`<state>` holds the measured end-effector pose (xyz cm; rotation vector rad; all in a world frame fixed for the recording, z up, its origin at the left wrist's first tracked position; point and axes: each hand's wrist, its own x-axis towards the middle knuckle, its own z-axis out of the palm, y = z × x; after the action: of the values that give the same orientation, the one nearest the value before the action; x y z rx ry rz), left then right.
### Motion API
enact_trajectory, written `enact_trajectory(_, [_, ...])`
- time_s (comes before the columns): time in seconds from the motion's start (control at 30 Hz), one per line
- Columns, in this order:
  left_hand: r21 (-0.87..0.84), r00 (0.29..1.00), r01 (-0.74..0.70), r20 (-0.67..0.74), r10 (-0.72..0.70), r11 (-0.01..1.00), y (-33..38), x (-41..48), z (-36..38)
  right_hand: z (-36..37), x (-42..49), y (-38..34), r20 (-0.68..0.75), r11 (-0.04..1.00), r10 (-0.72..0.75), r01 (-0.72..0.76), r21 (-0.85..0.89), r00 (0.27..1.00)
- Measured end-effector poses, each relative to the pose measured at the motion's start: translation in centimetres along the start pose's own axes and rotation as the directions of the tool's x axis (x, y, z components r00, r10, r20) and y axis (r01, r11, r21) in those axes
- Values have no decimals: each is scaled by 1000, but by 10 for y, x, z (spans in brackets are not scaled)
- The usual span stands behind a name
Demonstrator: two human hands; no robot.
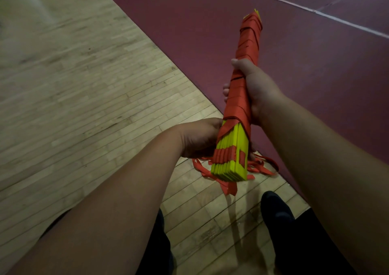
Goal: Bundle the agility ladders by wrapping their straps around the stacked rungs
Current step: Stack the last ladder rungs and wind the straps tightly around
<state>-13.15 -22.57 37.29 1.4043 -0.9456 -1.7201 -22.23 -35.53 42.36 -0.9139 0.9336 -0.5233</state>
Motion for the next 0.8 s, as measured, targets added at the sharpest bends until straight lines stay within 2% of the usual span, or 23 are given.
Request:
enact_trajectory(0.07, [-25, 999, 45, 17, -45, 999, -1, 0, 0, -1, 1, -1, 2, 1000, -2, 2, -1, 1000])
enact_trajectory(0.23, [93, 994, 84, -75, -77, 992, 2, -1, 0, -4, 4, -2, 14, 1000, 7, -6, -25, 1000])
enact_trajectory(0.37, [145, 998, 61, -30, -58, 987, 13, -10, -3, -5, 4, 0, 21, 998, 9, -7, -55, 1000])
enact_trajectory(0.63, [89, 999, -2, -47, 6, 996, 28, -26, -8, -5, 5, -5, 59, 1000, 5, -7, 29, 998])
enact_trajectory(0.8, [-11, 998, -33, 57, 33, 999, 26, -28, -12, -5, 7, -5, 67, 997, 7, -12, 73, 998])
